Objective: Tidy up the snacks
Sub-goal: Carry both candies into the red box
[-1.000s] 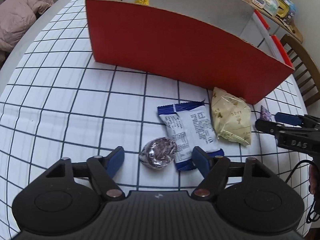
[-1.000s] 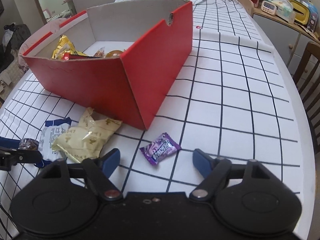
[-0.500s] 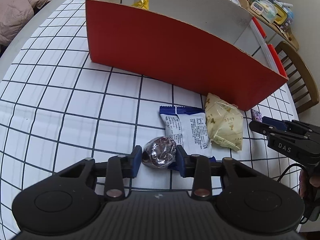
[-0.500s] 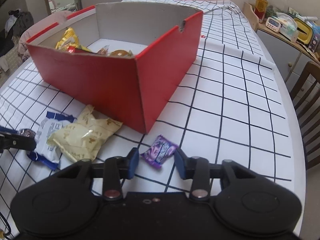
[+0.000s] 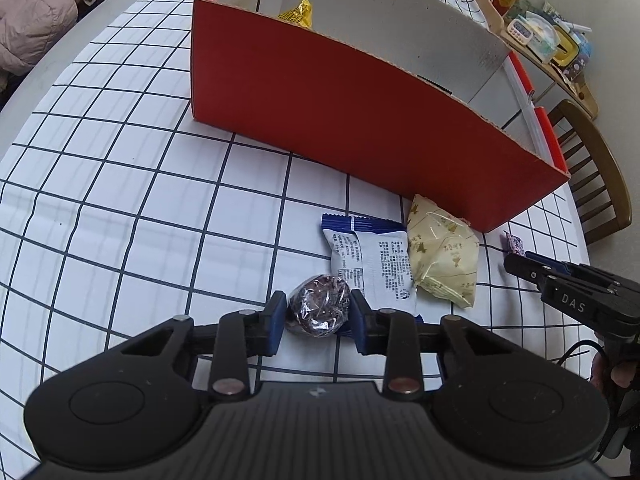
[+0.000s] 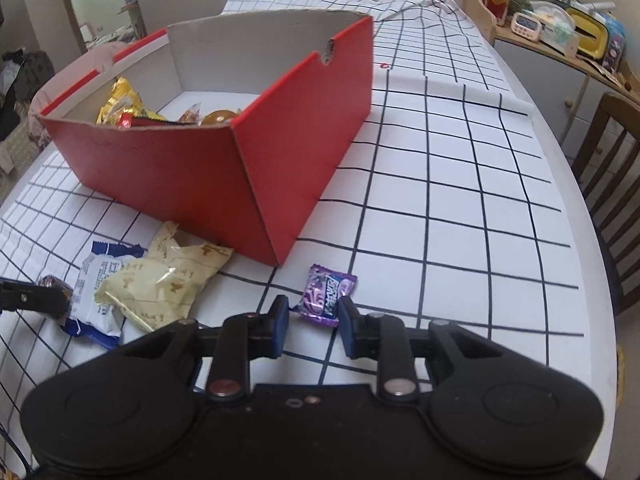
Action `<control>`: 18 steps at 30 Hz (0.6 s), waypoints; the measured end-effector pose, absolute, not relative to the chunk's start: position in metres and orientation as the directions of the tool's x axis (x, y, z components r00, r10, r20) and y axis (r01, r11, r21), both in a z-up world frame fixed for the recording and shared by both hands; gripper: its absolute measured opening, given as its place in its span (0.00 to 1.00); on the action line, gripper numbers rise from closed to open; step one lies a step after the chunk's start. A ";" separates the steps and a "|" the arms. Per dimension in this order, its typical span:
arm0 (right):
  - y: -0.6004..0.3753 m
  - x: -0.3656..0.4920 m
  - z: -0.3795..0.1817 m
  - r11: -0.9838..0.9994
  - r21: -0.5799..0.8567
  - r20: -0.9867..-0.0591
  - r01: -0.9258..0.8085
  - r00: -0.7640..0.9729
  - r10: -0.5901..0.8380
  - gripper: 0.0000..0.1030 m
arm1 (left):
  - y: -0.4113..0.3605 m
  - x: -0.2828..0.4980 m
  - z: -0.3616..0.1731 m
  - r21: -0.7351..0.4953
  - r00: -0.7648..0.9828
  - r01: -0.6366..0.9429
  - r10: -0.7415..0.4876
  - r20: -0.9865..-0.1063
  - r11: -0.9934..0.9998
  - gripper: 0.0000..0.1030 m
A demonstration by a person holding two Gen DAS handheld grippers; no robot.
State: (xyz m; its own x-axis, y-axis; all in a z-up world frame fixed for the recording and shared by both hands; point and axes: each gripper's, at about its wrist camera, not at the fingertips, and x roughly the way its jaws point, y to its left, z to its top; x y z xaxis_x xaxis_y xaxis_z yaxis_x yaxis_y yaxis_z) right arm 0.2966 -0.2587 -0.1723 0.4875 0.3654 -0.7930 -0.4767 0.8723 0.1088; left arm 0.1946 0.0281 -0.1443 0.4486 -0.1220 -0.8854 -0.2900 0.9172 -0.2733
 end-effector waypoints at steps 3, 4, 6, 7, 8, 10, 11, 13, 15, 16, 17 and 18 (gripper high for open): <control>-0.263 0.293 -0.165 0.873 0.123 -0.782 -0.471 0.496 0.377 0.25 | 0.030 0.193 -0.140 -0.285 0.454 -0.296 -0.128 -0.882 0.912 0.31; -0.264 0.291 -0.162 0.873 0.127 -0.778 -0.470 0.498 0.382 0.25 | 0.030 0.192 -0.138 -0.289 0.457 -0.298 -0.130 -0.880 0.910 0.31; -0.267 0.289 -0.154 0.870 0.145 -0.767 -0.471 0.502 0.399 0.25 | 0.031 0.192 -0.133 -0.295 0.464 -0.299 -0.131 -0.876 0.907 0.31; -0.267 0.288 -0.150 0.868 0.148 -0.762 -0.474 0.505 0.406 0.25 | 0.031 0.192 -0.130 -0.297 0.468 -0.299 -0.132 -0.874 0.907 0.31; -0.268 0.286 -0.145 0.865 0.150 -0.755 -0.480 0.509 0.413 0.25 | 0.031 0.192 -0.127 -0.300 0.472 -0.298 -0.133 -0.871 0.906 0.31; -0.268 0.285 -0.134 0.857 0.157 -0.740 -0.490 0.517 0.431 0.25 | 0.031 0.192 -0.121 -0.307 0.484 -0.294 -0.136 -0.865 0.905 0.31; -0.267 0.284 -0.129 0.853 0.159 -0.731 -0.496 0.521 0.439 0.25 | 0.031 0.193 -0.117 -0.310 0.490 -0.292 -0.137 -0.861 0.905 0.31; -0.266 0.284 -0.117 0.844 0.163 -0.715 -0.510 0.529 0.458 0.25 | 0.031 0.196 -0.108 -0.311 0.505 -0.284 -0.134 -0.853 0.907 0.31; -0.264 0.285 -0.106 0.835 0.164 -0.699 -0.524 0.536 0.474 0.25 | 0.030 0.200 -0.099 -0.310 0.521 -0.276 -0.130 -0.844 0.910 0.31; -0.263 0.286 -0.101 0.830 0.164 -0.691 -0.533 0.539 0.482 0.25 | 0.029 0.202 -0.093 -0.309 0.530 -0.271 -0.127 -0.839 0.911 0.31; -0.261 0.287 -0.096 0.826 0.163 -0.683 -0.540 0.542 0.489 0.25 | 0.029 0.205 -0.088 -0.309 0.540 -0.265 -0.125 -0.832 0.913 0.31; -0.258 0.289 -0.090 0.822 0.157 -0.677 -0.547 0.547 0.493 0.25 | 0.029 0.209 -0.083 -0.308 0.550 -0.258 -0.123 -0.826 0.916 0.31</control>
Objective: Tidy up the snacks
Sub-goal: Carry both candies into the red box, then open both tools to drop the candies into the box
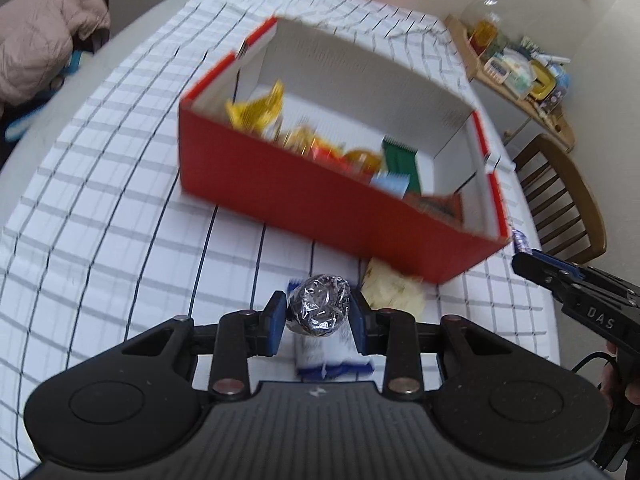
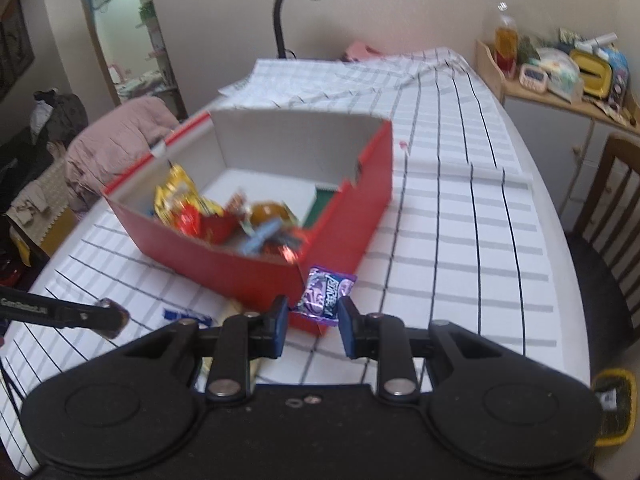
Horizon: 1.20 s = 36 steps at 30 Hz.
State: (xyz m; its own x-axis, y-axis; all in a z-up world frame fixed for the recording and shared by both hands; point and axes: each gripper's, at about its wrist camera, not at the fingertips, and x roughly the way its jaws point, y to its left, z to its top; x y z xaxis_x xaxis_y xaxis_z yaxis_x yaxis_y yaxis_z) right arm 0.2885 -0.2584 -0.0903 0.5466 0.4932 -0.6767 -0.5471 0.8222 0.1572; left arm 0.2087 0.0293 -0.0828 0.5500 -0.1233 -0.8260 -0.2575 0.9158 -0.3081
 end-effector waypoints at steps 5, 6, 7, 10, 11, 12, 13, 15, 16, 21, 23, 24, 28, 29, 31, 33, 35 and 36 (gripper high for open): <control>-0.244 0.303 -0.072 0.802 0.133 -0.648 -0.582 0.561 0.515 0.25 | 0.030 0.230 -0.057 -0.286 0.596 -0.229 -0.098 -0.797 0.930 0.31; -0.241 0.307 -0.069 0.798 0.129 -0.644 -0.588 0.562 0.519 0.25 | 0.031 0.235 -0.052 -0.279 0.606 -0.224 -0.090 -0.790 0.934 0.31; -0.237 0.310 -0.067 0.796 0.119 -0.641 -0.593 0.567 0.517 0.25 | 0.031 0.240 -0.047 -0.273 0.615 -0.217 -0.086 -0.784 0.937 0.31; -0.226 0.321 -0.062 0.789 0.100 -0.635 -0.606 0.572 0.520 0.25 | 0.032 0.256 -0.036 -0.252 0.636 -0.205 -0.067 -0.769 0.946 0.32; -0.222 0.325 -0.060 0.787 0.096 -0.635 -0.610 0.571 0.520 0.25 | 0.033 0.263 -0.034 -0.247 0.640 -0.203 -0.062 -0.766 0.947 0.31; -0.219 0.329 -0.060 0.785 0.093 -0.635 -0.612 0.571 0.521 0.25 | 0.034 0.270 -0.032 -0.241 0.641 -0.201 -0.059 -0.765 0.949 0.31; -0.216 0.334 -0.060 0.782 0.094 -0.636 -0.616 0.567 0.523 0.25 | 0.035 0.277 -0.031 -0.236 0.640 -0.201 -0.055 -0.767 0.951 0.31; -0.210 0.342 -0.061 0.778 0.097 -0.641 -0.620 0.560 0.526 0.25 | 0.038 0.291 -0.031 -0.229 0.638 -0.199 -0.052 -0.769 0.953 0.31; -0.206 0.346 -0.062 0.776 0.097 -0.646 -0.623 0.554 0.525 0.25 | 0.039 0.298 -0.032 -0.226 0.634 -0.201 -0.050 -0.771 0.953 0.31; -0.191 0.368 -0.075 0.774 0.092 -0.684 -0.627 0.525 0.507 0.25 | 0.045 0.330 -0.043 -0.195 0.606 -0.211 -0.029 -0.795 0.958 0.31; -0.187 0.376 -0.082 0.772 0.092 -0.704 -0.629 0.508 0.497 0.26 | 0.048 0.341 -0.051 -0.186 0.586 -0.218 -0.024 -0.810 0.958 0.31; -0.185 0.380 -0.086 0.773 0.092 -0.710 -0.627 0.503 0.492 0.26 | 0.050 0.345 -0.055 -0.181 0.576 -0.223 -0.020 -0.817 0.958 0.31; -0.180 0.392 -0.099 0.774 0.094 -0.741 -0.627 0.475 0.475 0.26 | 0.053 0.359 -0.070 -0.160 0.539 -0.228 -0.012 -0.842 0.960 0.31; -0.178 0.394 -0.102 0.773 0.093 -0.748 -0.628 0.469 0.471 0.26 | 0.053 0.362 -0.073 -0.156 0.530 -0.228 -0.011 -0.848 0.961 0.32; -0.176 0.398 -0.106 0.773 0.098 -0.758 -0.627 0.456 0.466 0.26 | 0.053 0.366 -0.080 -0.141 0.514 -0.230 -0.003 -0.858 0.963 0.32; -0.173 0.400 -0.108 0.771 0.108 -0.766 -0.627 0.442 0.467 0.26 | 0.054 0.370 -0.084 -0.133 0.500 -0.232 0.001 -0.866 0.963 0.32; -0.171 0.401 -0.109 0.770 0.125 -0.774 -0.626 0.424 0.471 0.26 | 0.055 0.371 -0.087 -0.123 0.493 -0.233 0.009 -0.870 0.965 0.32; -0.169 0.401 -0.109 0.767 0.126 -0.775 -0.629 0.420 0.472 0.26 | 0.054 0.372 -0.088 -0.120 0.490 -0.233 0.009 -0.872 0.965 0.32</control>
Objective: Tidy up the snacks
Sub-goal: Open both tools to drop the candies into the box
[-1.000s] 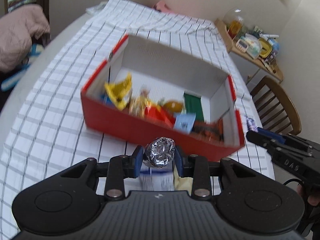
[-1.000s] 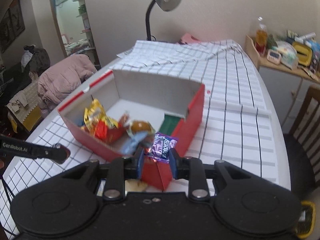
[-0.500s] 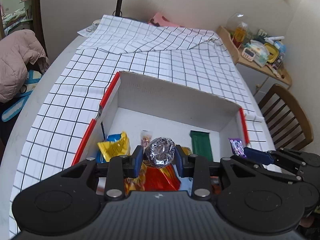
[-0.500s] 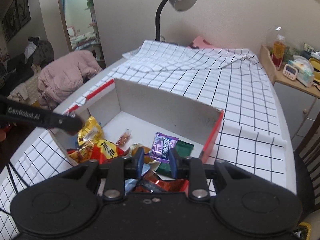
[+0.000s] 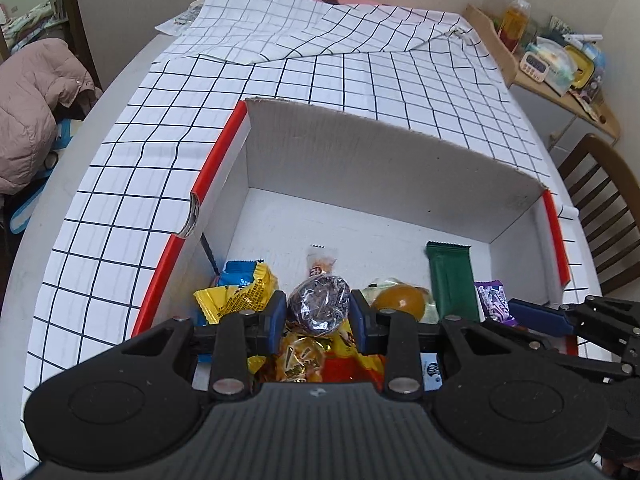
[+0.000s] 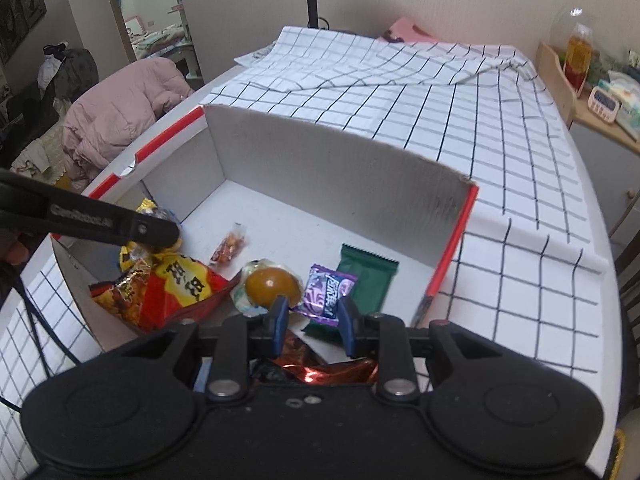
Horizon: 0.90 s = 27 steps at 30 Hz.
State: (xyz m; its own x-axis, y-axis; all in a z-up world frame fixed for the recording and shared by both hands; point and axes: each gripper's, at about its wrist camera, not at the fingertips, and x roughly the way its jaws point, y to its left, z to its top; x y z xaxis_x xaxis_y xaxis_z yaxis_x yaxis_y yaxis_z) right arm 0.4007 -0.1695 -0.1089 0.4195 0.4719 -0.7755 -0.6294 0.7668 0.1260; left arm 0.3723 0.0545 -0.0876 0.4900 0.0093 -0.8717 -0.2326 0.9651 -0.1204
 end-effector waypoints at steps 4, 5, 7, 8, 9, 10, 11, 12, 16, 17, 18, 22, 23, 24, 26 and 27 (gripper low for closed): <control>-0.166 0.398 -0.110 0.757 0.104 -0.782 -0.645 0.418 0.463 0.26 | 0.054 0.373 -0.088 -0.116 0.485 -0.228 0.009 -0.875 0.967 0.32; -0.165 0.397 -0.110 0.757 0.102 -0.782 -0.646 0.418 0.462 0.26 | 0.054 0.373 -0.087 -0.115 0.485 -0.228 0.010 -0.874 0.967 0.32; -0.166 0.397 -0.110 0.757 0.101 -0.783 -0.645 0.417 0.461 0.26 | 0.054 0.372 -0.086 -0.114 0.486 -0.229 0.012 -0.874 0.967 0.32; -0.165 0.397 -0.110 0.757 0.100 -0.784 -0.646 0.417 0.459 0.26 | 0.054 0.372 -0.085 -0.116 0.489 -0.230 0.012 -0.872 0.966 0.32; -0.165 0.397 -0.110 0.758 0.097 -0.785 -0.645 0.419 0.457 0.26 | 0.054 0.371 -0.084 -0.117 0.495 -0.228 0.012 -0.869 0.967 0.32; -0.165 0.397 -0.109 0.759 0.096 -0.784 -0.644 0.421 0.457 0.26 | 0.054 0.369 -0.082 -0.117 0.499 -0.227 0.012 -0.866 0.967 0.33; -0.166 0.396 -0.108 0.758 0.099 -0.783 -0.644 0.420 0.459 0.26 | 0.054 0.368 -0.081 -0.118 0.502 -0.228 0.013 -0.865 0.966 0.36; -0.167 0.396 -0.107 0.758 0.104 -0.782 -0.644 0.418 0.463 0.26 | 0.054 0.366 -0.079 -0.122 0.507 -0.229 0.012 -0.862 0.966 0.40; -0.172 0.393 -0.100 0.752 0.119 -0.767 -0.649 0.421 0.485 0.26 | 0.053 0.357 -0.071 -0.136 0.524 -0.231 0.005 -0.852 0.963 0.41; -0.173 0.391 -0.097 0.748 0.120 -0.761 -0.652 0.423 0.491 0.26 | 0.053 0.355 -0.069 -0.138 0.528 -0.231 0.005 -0.849 0.963 0.42; -0.174 0.389 -0.094 0.746 0.121 -0.756 -0.655 0.426 0.497 0.27 | 0.052 0.352 -0.066 -0.137 0.532 -0.231 0.007 -0.846 0.963 0.42; -0.182 0.380 -0.082 0.732 0.137 -0.734 -0.668 0.428 0.528 0.27 | 0.048 0.339 -0.056 -0.144 0.555 -0.228 0.007 -0.832 0.963 0.50; -0.185 0.378 -0.080 0.729 0.141 -0.728 -0.670 0.428 0.535 0.27 | 0.047 0.335 -0.053 -0.149 0.561 -0.229 0.005 -0.828 0.962 0.51; -0.187 0.375 -0.077 0.725 0.144 -0.723 -0.674 0.428 0.542 0.27 | 0.047 0.332 -0.050 -0.153 0.566 -0.229 0.004 -0.824 0.961 0.51; -0.191 0.370 -0.072 0.719 0.144 -0.713 -0.680 0.433 0.552 0.27 | 0.044 0.325 -0.045 -0.157 0.578 -0.226 0.002 -0.816 0.961 0.51; -0.192 0.367 -0.069 0.717 0.142 -0.708 -0.683 0.435 0.556 0.27 | 0.043 0.321 -0.042 -0.155 0.584 -0.225 0.006 -0.811 0.962 0.52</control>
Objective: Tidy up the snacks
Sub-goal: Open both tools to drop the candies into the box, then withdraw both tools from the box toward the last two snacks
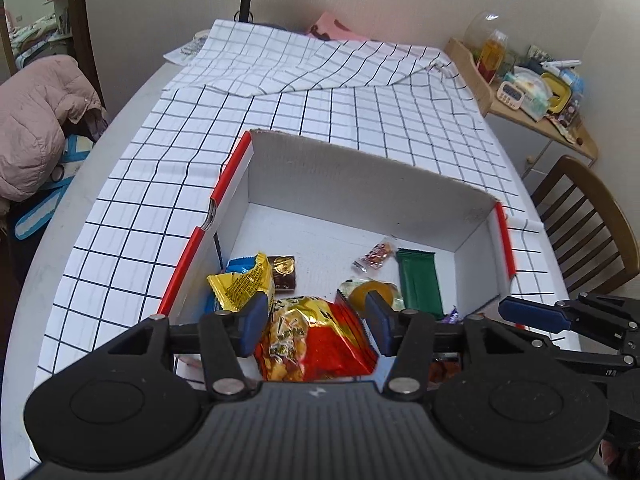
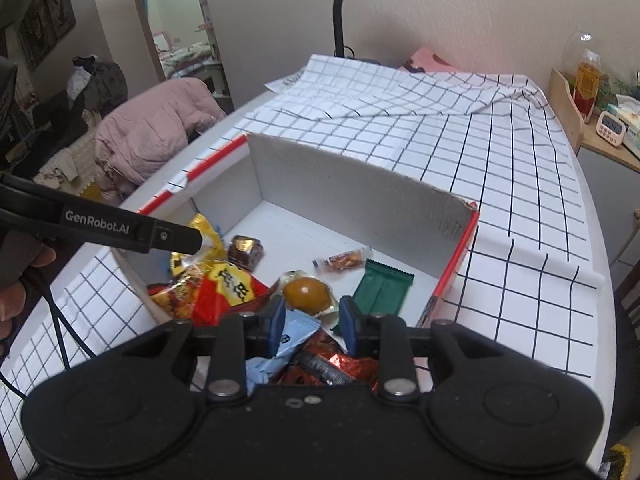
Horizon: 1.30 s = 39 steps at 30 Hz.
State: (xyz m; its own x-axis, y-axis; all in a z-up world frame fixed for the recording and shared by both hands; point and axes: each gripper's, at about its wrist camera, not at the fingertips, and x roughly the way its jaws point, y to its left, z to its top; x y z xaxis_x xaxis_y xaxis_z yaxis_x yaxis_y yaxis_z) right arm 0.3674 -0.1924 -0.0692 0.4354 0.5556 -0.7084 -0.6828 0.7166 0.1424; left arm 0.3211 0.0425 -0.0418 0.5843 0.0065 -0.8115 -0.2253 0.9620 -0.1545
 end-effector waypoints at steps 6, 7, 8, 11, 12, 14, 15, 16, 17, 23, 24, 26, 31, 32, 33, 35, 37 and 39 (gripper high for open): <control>-0.207 0.351 -0.053 0.705 0.169 -0.668 -0.689 0.446 0.596 0.28 | 0.033 0.296 -0.027 -0.146 0.621 -0.214 0.019 -0.784 0.966 0.56; -0.209 0.347 -0.051 0.701 0.172 -0.659 -0.692 0.448 0.604 0.28 | 0.031 0.291 -0.025 -0.143 0.626 -0.212 0.022 -0.779 0.967 0.56; -0.211 0.344 -0.048 0.698 0.177 -0.652 -0.693 0.449 0.611 0.28 | 0.030 0.286 -0.023 -0.140 0.631 -0.211 0.026 -0.775 0.968 0.56; -0.215 0.333 -0.042 0.682 0.195 -0.630 -0.705 0.443 0.638 0.28 | 0.027 0.272 -0.019 -0.130 0.642 -0.203 0.032 -0.766 0.970 0.56; -0.215 0.330 -0.040 0.683 0.192 -0.625 -0.704 0.449 0.638 0.28 | 0.026 0.268 -0.018 -0.126 0.646 -0.199 0.033 -0.762 0.972 0.57; -0.214 0.321 -0.037 0.680 0.184 -0.617 -0.710 0.455 0.642 0.28 | 0.026 0.259 -0.017 -0.130 0.653 -0.189 0.026 -0.757 0.973 0.57; -0.214 0.317 -0.036 0.679 0.183 -0.615 -0.711 0.456 0.643 0.28 | 0.025 0.255 -0.017 -0.131 0.654 -0.184 0.022 -0.756 0.974 0.57; -0.213 0.313 -0.035 0.678 0.187 -0.613 -0.711 0.454 0.646 0.28 | 0.025 0.251 -0.016 -0.130 0.656 -0.178 0.019 -0.755 0.975 0.57; -0.212 0.309 -0.034 0.679 0.189 -0.611 -0.709 0.456 0.647 0.28 | 0.026 0.247 -0.017 -0.129 0.658 -0.171 0.016 -0.753 0.977 0.57; -0.211 0.282 -0.029 0.706 0.235 -0.586 -0.668 0.482 0.651 0.28 | 0.034 0.221 -0.017 -0.138 0.669 -0.118 -0.024 -0.743 0.983 0.57; -0.211 0.275 -0.029 0.714 0.233 -0.584 -0.660 0.492 0.645 0.28 | 0.036 0.217 -0.018 -0.136 0.671 -0.108 -0.029 -0.741 0.985 0.57; -0.207 0.265 -0.031 0.734 0.214 -0.602 -0.644 0.505 0.619 0.28 | 0.040 0.208 -0.020 -0.137 0.670 -0.085 -0.045 -0.741 0.987 0.57; -0.203 0.237 -0.042 0.777 0.255 -0.623 -0.575 0.518 0.587 0.28 | 0.048 0.186 -0.028 -0.138 0.664 -0.029 -0.084 -0.743 0.990 0.63; -0.203 0.231 -0.044 0.788 0.257 -0.621 -0.559 0.530 0.578 0.29 | 0.050 0.182 -0.031 -0.142 0.661 -0.018 -0.095 -0.744 0.990 0.64; -0.203 0.225 -0.047 0.799 0.261 -0.625 -0.542 0.536 0.567 0.29 | 0.052 0.179 -0.033 -0.148 0.655 -0.008 -0.107 -0.748 0.989 0.64; -0.204 0.216 -0.053 0.817 0.273 -0.640 -0.509 0.538 0.549 0.40 | 0.056 0.174 -0.040 -0.159 0.640 0.009 -0.128 -0.757 0.987 0.64; -0.204 0.208 -0.058 0.829 0.284 -0.645 -0.482 0.543 0.537 0.59 | 0.059 0.168 -0.046 -0.165 0.631 0.019 -0.140 -0.763 0.986 0.64; -0.203 0.199 -0.061 0.828 0.299 -0.640 -0.473 0.545 0.542 1.00 | 0.063 0.163 -0.053 -0.175 0.617 0.028 -0.155 -0.772 0.984 0.64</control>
